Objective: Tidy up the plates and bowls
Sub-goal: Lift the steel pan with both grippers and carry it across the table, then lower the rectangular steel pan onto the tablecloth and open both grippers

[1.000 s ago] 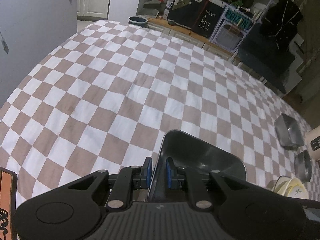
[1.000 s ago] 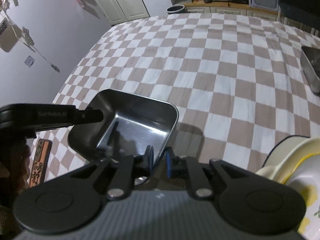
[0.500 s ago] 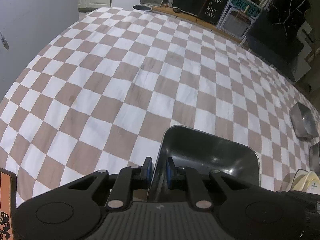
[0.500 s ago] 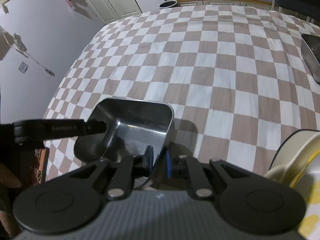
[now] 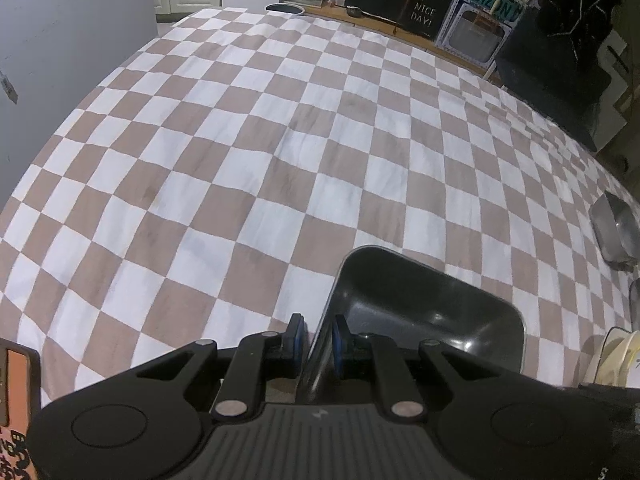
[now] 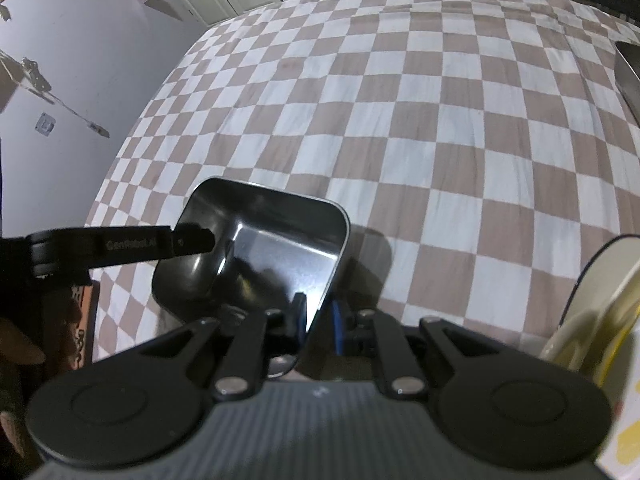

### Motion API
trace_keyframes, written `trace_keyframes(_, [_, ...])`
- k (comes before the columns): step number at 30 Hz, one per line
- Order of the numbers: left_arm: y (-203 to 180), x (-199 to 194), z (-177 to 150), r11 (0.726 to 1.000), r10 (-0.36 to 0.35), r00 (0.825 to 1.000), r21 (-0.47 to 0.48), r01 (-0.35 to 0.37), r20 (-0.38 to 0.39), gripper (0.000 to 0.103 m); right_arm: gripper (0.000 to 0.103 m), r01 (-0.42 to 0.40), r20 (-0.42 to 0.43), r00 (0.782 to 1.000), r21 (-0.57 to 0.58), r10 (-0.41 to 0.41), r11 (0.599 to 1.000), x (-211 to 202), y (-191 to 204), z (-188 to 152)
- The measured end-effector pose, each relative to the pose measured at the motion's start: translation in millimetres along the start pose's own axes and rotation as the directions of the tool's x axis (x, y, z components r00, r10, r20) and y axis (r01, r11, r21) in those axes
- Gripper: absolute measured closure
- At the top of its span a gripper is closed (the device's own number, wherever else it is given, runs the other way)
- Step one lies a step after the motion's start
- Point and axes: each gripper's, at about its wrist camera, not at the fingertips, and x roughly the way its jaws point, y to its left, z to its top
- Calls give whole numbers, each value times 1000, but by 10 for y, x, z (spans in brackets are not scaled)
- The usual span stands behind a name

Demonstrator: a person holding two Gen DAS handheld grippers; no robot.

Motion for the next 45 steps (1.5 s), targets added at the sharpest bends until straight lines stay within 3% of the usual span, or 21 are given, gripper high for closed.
trace_keyframes(8, [46,-46,-38,1000,11,1000,9,-10,-11,84,85,25,25,999,16,-26,1000,0,-20,16])
trace_keyframes(15, [54,-176,-76,1000,12,1000,9,-12,6,83,70,60,72,996,-8,-59,998,-164,-13,-4])
trace_keyframes(18, [29,-262,-87,1000,16,999,13,-16,32,73,66,60,116,992,-55,-53,997,-281,-4,-3])
trace_keyframes(23, [6,-409,-74,1000,27,996,-7,-26,86,52,46,71,212,976,-75,-53,995,-572,-81,5])
trace_keyframes(25, [-26,-465,-67,999,28,993,-19,-26,112,23,43,76,250,967,-72,-56,995,-700,-148,21])
trace_keyframes(27, [-82,-519,-57,1000,25,988,-17,-22,153,13,40,87,291,955,-71,-63,994,-828,-226,36])
trace_keyframes(31, [-251,-566,-25,1000,-2,980,-1,2,200,3,19,139,376,920,-61,-107,988,-1046,-389,46])
trace_keyframes(37, [-646,-561,-9,996,-12,965,88,-12,263,0,2,223,466,864,-11,-192,975,-1272,-788,82])
trace_keyframes(45, [-1311,-517,22,988,-79,951,150,35,300,0,1,291,518,799,112,-306,950,-1516,-1403,108])
